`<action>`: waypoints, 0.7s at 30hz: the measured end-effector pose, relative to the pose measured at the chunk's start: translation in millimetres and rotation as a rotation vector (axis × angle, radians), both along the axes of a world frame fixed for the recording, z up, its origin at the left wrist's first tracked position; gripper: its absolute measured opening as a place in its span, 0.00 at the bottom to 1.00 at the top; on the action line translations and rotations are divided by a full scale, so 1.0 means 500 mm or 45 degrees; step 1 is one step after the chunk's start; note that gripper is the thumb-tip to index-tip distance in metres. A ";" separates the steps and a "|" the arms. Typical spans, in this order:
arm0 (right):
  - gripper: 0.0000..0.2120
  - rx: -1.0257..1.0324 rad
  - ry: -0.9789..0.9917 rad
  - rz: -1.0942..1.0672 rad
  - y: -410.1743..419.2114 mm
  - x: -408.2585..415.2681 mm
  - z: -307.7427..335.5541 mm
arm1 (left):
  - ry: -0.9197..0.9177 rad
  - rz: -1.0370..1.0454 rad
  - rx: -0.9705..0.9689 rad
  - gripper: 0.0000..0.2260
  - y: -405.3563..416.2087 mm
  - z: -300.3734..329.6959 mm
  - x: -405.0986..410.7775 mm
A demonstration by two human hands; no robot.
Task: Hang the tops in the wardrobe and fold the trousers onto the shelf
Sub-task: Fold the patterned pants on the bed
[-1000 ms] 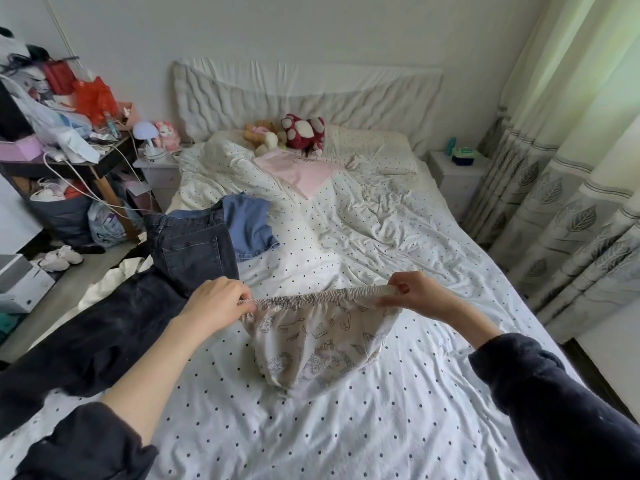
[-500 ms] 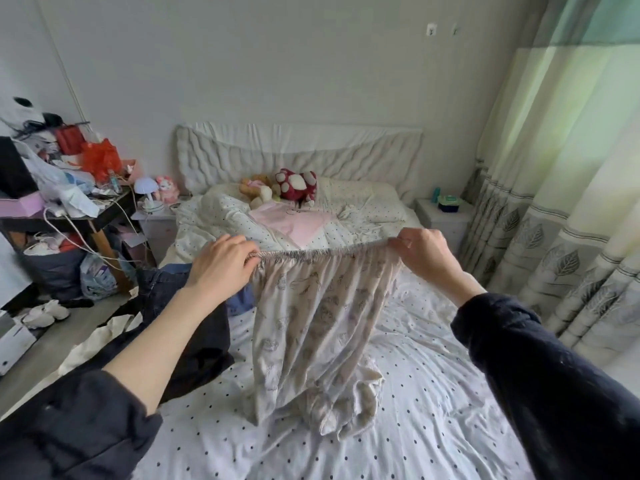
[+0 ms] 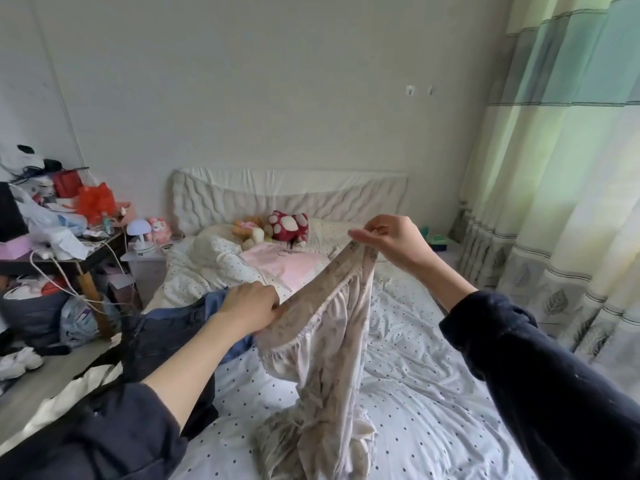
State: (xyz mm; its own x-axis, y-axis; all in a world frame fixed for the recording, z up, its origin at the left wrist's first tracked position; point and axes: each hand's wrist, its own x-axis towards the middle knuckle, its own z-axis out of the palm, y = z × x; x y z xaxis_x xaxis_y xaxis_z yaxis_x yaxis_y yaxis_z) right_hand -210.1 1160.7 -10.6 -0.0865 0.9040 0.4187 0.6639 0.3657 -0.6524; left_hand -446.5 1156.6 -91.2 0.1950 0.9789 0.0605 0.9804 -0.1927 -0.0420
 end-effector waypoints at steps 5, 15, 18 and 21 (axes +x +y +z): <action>0.09 0.023 -0.290 -0.124 0.000 0.012 -0.019 | -0.171 0.227 0.169 0.11 0.019 0.010 -0.002; 0.14 0.073 -0.511 -0.561 0.020 0.108 -0.009 | -0.971 0.120 0.572 0.09 0.053 0.100 -0.015; 0.08 -0.132 -0.318 -0.749 0.018 0.121 -0.005 | -1.088 0.086 0.567 0.08 0.058 0.130 -0.014; 0.08 -0.464 0.494 -0.650 0.015 0.125 0.010 | -1.192 0.089 0.538 0.04 0.063 0.162 -0.013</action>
State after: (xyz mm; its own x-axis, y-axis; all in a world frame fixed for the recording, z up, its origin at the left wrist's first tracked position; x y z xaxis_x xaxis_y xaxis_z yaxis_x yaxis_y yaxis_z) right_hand -147.8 1168.4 -5.7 0.4758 0.8795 -0.0010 0.3900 -0.2120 -0.8961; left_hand -452.9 1187.8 -10.0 -0.1641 0.8497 0.5010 0.6632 -0.2810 0.6937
